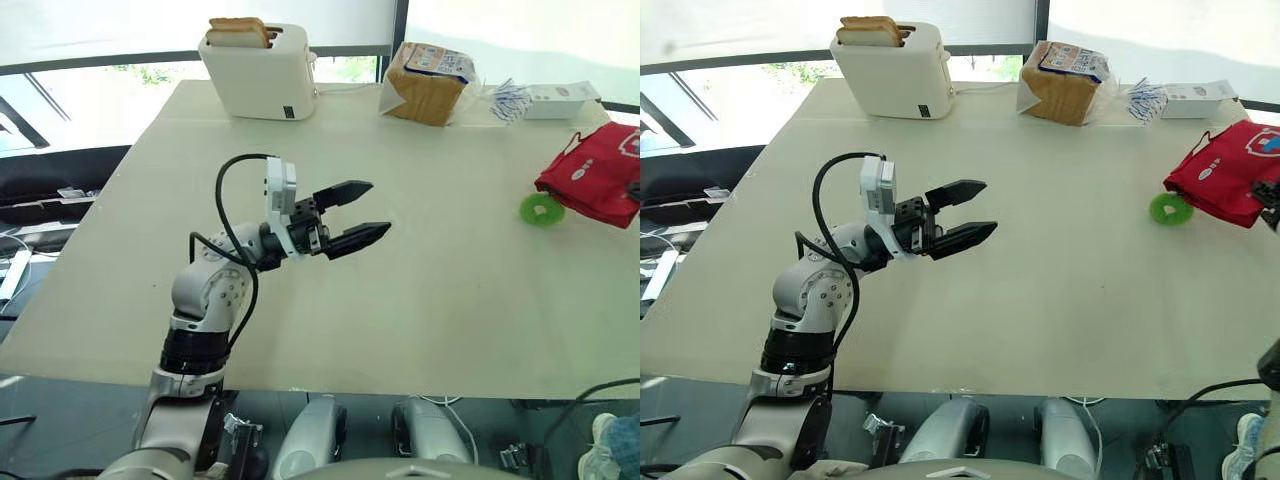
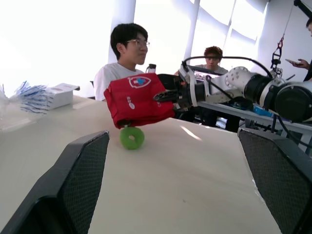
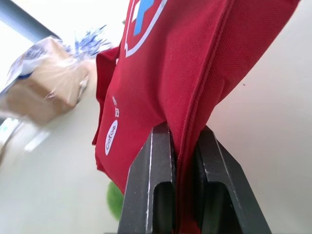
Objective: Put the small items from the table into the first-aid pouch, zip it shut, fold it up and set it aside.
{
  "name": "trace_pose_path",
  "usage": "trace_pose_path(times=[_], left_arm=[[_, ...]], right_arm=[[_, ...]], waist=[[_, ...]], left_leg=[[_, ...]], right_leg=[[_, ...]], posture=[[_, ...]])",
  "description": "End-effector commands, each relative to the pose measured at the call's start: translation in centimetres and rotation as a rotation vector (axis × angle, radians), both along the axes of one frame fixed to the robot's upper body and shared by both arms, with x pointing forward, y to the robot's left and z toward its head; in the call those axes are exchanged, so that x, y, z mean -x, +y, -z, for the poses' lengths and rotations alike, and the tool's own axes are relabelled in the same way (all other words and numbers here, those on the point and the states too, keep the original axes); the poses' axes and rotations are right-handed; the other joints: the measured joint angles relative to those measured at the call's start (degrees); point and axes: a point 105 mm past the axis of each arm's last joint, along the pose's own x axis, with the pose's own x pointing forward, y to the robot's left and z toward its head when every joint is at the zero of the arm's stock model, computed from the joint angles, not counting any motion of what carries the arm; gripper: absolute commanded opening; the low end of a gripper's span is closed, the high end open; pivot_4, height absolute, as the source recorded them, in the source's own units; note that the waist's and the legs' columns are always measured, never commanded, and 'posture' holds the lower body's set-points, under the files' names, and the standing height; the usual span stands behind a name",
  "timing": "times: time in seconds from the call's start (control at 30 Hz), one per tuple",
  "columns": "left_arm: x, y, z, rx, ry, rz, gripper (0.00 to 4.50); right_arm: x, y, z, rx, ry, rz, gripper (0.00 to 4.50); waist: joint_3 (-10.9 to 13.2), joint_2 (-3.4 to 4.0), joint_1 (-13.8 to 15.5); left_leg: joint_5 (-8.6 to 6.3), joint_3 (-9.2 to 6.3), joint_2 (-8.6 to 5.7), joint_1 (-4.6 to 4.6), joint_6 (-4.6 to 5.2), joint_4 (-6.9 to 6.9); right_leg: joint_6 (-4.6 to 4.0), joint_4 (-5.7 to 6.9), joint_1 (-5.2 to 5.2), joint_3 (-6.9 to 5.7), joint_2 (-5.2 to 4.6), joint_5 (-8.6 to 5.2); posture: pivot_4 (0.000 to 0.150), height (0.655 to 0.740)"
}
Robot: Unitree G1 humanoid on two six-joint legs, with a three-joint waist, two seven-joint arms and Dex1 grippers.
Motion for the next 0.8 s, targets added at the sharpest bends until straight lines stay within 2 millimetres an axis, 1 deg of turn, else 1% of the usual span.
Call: trace_pose_path(times=[0.03, 0.17, 0.27, 0.33, 0.43, 0.53, 0.6, 0.63, 0.67, 0.7, 0.73, 0.77, 0.8], left_arm=[[0.5, -0.4, -2.1, 0.035, -0.065, -0.009, 4.5], [0.2, -1.1, -2.8, 0.01, -0.107, -0.021, 4.5], [0.0, -1.7, -3.4, 0.007, -0.108, -0.021, 4.5], [0.0, -2.0, -3.2, -0.014, -0.102, -0.008, 4.5], [-0.3, -2.1, -2.4, -0.086, -0.095, -0.004, 4.5], [-0.2, -2.1, -2.2, -0.11, -0.096, 0.013, 4.5], [-0.1, -2.2, -2.2, -0.114, -0.103, 0.027, 4.5], [0.0, -2.2, -2.3, -0.111, -0.106, 0.034, 4.5], [0.0, -2.3, -2.3, -0.108, -0.108, 0.039, 4.5], [0.0, -2.3, -2.4, -0.101, -0.106, 0.048, 4.5], [0.1, -2.4, -2.5, -0.096, -0.105, 0.056, 4.5], [0.1, -2.5, -2.6, -0.094, -0.105, 0.061, 4.5], [0.1, -2.5, -2.6, -0.095, -0.103, 0.065, 4.5]], right_arm=[[0.0, -1.1, -1.9, -0.023, -0.138, 0.208, 0.02], [0.1, -0.4, -1.1, -0.171, -0.217, 0.343, 0.02], [0.3, 0.0, -0.4, -0.233, -0.236, 0.413, 0.02], [0.5, -0.1, 0.7, -0.273, -0.214, 0.449, 0.02], [0.4, 0.0, 2.4, -0.295, -0.156, 0.453, 0.02], [0.6, 0.1, 3.4, -0.284, -0.108, 0.434, 0.02], [0.6, 0.4, 3.9, -0.289, -0.082, 0.398, 0.97], [0.7, 0.5, 4.2, -0.296, -0.072, 0.391, 1.23], [0.9, 0.6, 4.5, -0.302, -0.059, 0.381, 1.84], [1.1, 0.6, 4.8, -0.298, -0.043, 0.371, 2.3], [1.6, 0.5, 5.0, -0.291, -0.027, 0.37, 2.58], [2.3, 0.3, 5.2, -0.269, -0.008, 0.368, 3.06], [3.2, 0.2, 5.1, -0.229, 0.009, 0.361, 3.66]], waist=[[0.0, 0.01, -0.1], [0.0, 0.03, -0.1], [0.0, 0.05, -0.2], [0.0, 0.07, -0.2], [0.0, 0.08, -0.2], [0.0, 0.09, -0.8], [0.0, 0.09, -1.1], [0.0, 0.09, -1.4], [0.0, 0.09, -1.5], [0.0, 0.09, -1.5], [-0.1, 0.09, -1.6], [-0.1, 0.1, -1.6], [-0.1, 0.09, -1.5]], left_leg=[[0.0, 0.01, 0.01, 0.04, 0.0, 0.0], [0.01, 0.04, 0.01, 0.05, 0.0, 0.0], [0.01, 0.03, 0.0, 0.04, 0.0, 0.02], [0.01, 0.05, -0.01, 0.05, 0.01, 0.02], [0.01, 0.02, 0.0, 0.05, 0.01, -0.01], [0.02, 0.06, 0.0, 0.07, 0.02, -0.01], [0.03, 0.05, 0.0, 0.08, 0.03, -0.01], [0.03, 0.05, 0.0, 0.08, 0.03, -0.01], [0.03, 0.05, 0.0, 0.09, 0.04, -0.02], [0.03, 0.05, 0.01, 0.09, 0.04, -0.02], [0.03, 0.05, 0.01, 0.09, 0.04, -0.02], [0.03, 0.05, 0.01, 0.09, 0.04, -0.02], [0.03, 0.04, 0.02, 0.09, 0.04, -0.03]], right_leg=[[0.01, 0.04, 0.01, 0.02, 0.01, 0.01], [0.02, 0.12, 0.0, 0.04, 0.02, 0.02], [0.05, 0.09, 0.0, 0.04, 0.02, 0.04], [0.06, 0.08, 0.0, 0.06, 0.02, 0.04], [0.05, 0.05, 0.0, 0.03, 0.02, 0.04], [0.05, 0.06, 0.0, 0.07, 0.03, 0.04], [0.05, 0.07, 0.01, 0.06, 0.03, 0.04], [0.05, 0.07, 0.02, 0.06, 0.03, 0.04], [0.05, 0.07, 0.02, 0.06, 0.03, 0.04], [0.05, 0.06, 0.02, 0.06, 0.03, 0.04], [0.05, 0.06, 0.02, 0.06, 0.03, 0.04], [0.05, 0.06, 0.02, 0.06, 0.03, 0.04], [0.05, 0.06, 0.02, 0.06, 0.04, 0.04]], posture=[[0.15, 0.74], [0.15, 0.74], [0.15, 0.74], [0.15, 0.74], [0.15, 0.74], [0.15, 0.74], [0.15, 0.74], [0.15, 0.74], [0.15, 0.74], [0.15, 0.74], [0.15, 0.74], [0.15, 0.74], [0.15, 0.74]])
